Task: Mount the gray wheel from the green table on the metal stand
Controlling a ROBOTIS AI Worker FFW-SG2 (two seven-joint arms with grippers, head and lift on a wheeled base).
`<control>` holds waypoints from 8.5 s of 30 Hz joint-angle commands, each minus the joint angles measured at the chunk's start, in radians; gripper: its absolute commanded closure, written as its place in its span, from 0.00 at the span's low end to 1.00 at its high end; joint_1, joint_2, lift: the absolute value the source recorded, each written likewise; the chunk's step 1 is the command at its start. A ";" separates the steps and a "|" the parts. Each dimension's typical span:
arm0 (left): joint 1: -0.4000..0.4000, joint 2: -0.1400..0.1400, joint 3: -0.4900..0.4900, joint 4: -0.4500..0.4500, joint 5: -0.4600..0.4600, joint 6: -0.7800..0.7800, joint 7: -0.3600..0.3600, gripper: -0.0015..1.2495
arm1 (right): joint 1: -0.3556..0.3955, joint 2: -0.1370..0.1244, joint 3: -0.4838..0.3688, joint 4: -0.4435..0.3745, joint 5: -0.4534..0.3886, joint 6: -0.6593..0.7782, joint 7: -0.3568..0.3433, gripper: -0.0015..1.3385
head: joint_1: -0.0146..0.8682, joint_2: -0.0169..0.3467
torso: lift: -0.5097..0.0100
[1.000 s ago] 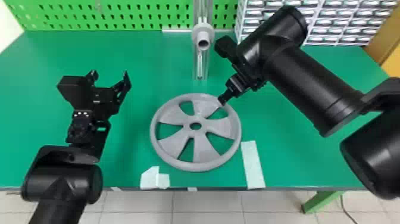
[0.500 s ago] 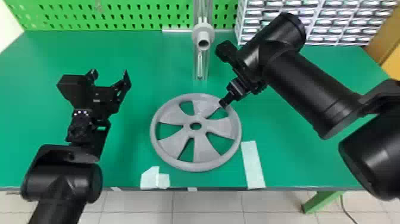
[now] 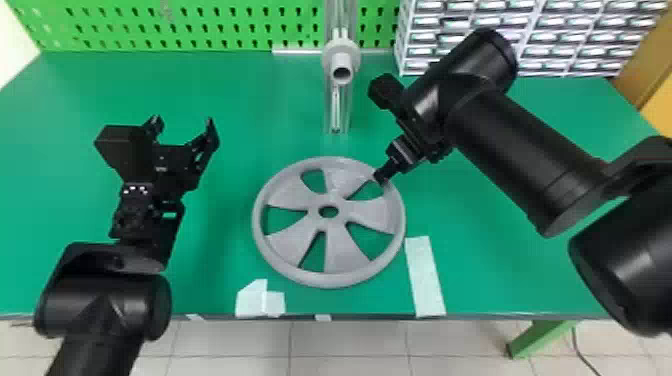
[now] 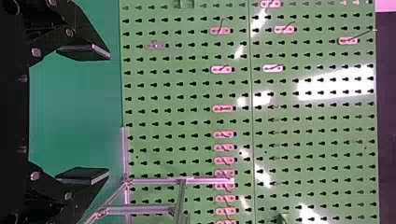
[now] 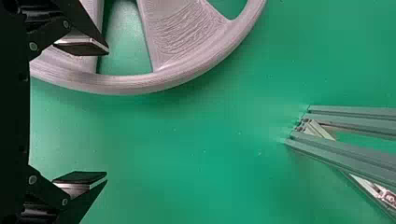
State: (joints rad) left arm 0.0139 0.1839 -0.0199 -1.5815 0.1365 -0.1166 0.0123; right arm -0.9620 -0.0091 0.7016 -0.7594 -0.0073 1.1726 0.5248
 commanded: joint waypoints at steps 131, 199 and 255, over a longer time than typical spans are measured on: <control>-0.025 0.003 -0.003 0.000 0.000 0.006 0.000 0.30 | -0.006 0.010 0.096 0.077 -0.174 -0.105 -0.140 0.50 | 1.00 0.19 | 0.79; -0.002 0.009 0.038 -0.040 0.008 0.015 0.002 0.30 | 0.049 0.010 0.041 -0.046 -0.224 -0.126 -0.141 0.81 | 1.00 0.19 | 0.79; 0.236 0.009 0.024 -0.348 0.061 0.025 0.179 0.30 | 0.595 -0.083 -0.381 -0.847 -0.069 -0.200 -0.221 0.81 | 1.00 0.19 | 0.79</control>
State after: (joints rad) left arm 0.2323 0.1931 0.0149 -1.9056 0.1930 -0.0921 0.1822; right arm -0.4145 -0.0958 0.3396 -1.5752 -0.0713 1.0188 0.3074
